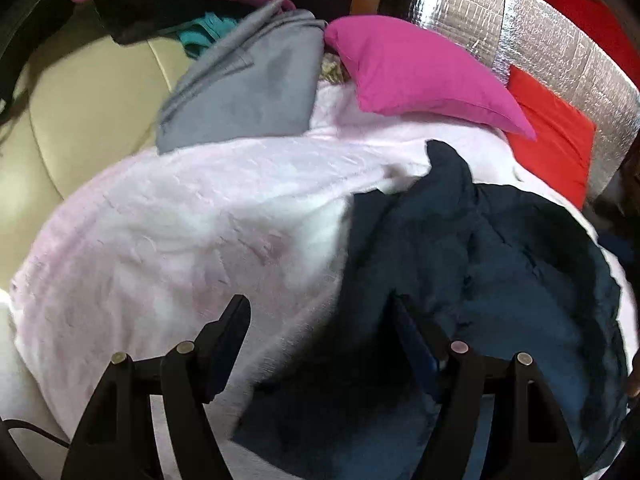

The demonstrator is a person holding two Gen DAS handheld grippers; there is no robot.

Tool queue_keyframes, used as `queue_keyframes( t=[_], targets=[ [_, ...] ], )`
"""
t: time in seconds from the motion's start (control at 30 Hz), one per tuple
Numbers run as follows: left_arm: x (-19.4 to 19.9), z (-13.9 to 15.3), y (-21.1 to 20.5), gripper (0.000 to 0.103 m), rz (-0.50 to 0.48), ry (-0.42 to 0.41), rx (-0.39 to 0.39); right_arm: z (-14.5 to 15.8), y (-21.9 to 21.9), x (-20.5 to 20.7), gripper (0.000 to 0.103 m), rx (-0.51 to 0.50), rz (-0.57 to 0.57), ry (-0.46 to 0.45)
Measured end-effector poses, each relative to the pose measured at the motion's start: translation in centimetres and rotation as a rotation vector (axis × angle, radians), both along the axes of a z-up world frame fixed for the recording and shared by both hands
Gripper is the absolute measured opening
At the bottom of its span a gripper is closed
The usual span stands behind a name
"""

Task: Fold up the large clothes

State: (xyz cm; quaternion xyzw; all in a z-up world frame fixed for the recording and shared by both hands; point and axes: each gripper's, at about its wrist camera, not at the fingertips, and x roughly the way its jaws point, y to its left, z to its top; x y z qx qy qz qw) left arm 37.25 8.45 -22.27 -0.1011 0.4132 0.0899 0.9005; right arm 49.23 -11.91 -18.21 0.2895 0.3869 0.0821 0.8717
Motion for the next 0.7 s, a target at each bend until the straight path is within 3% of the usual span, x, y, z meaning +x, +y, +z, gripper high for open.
queue_keyframes(
  t=[0.07, 0.13, 0.23, 0.33, 0.4, 0.47, 0.57, 0.7],
  targets=[
    [-0.1, 0.0, 0.8, 0.075, 0.032, 0.01, 0.005, -0.4, 4.0, 2.7, 0.051, 0.042, 0.106, 0.048],
    [0.0, -0.3, 1.5, 0.075, 0.046, 0.02, -0.023, -0.7, 7.0, 4.1, 0.051, 0.039, 0.166, 0.089],
    [0.2, -0.5, 1.7, 0.075, 0.047, 0.038, -0.002, -2.8, 11.4, 7.9, 0.051, 0.054, 0.249, 0.186],
    [0.2, -0.5, 2.1, 0.075, 0.054, 0.035, -0.006, -6.2, 14.1, 10.4, 0.051, -0.007, 0.229, 0.284],
    [0.4, -0.6, 2.3, 0.075, 0.056, 0.044, -0.014, -7.2, 14.5, 11.0, 0.057, -0.014, 0.196, 0.275],
    [0.5, -0.6, 2.5, 0.075, 0.051, 0.048, -0.022, -7.3, 13.9, 10.7, 0.057, 0.046, 0.157, 0.255],
    [0.3, -0.3, 2.5, 0.075, 0.049, 0.034, -0.027, -6.1, 12.2, 8.8, 0.057, 0.132, 0.128, 0.182],
    [-0.4, 0.9, 1.4, 0.075, 0.012, -0.008, -0.008, -3.3, 8.5, 4.7, 0.057, 0.109, 0.084, 0.111]
  ],
)
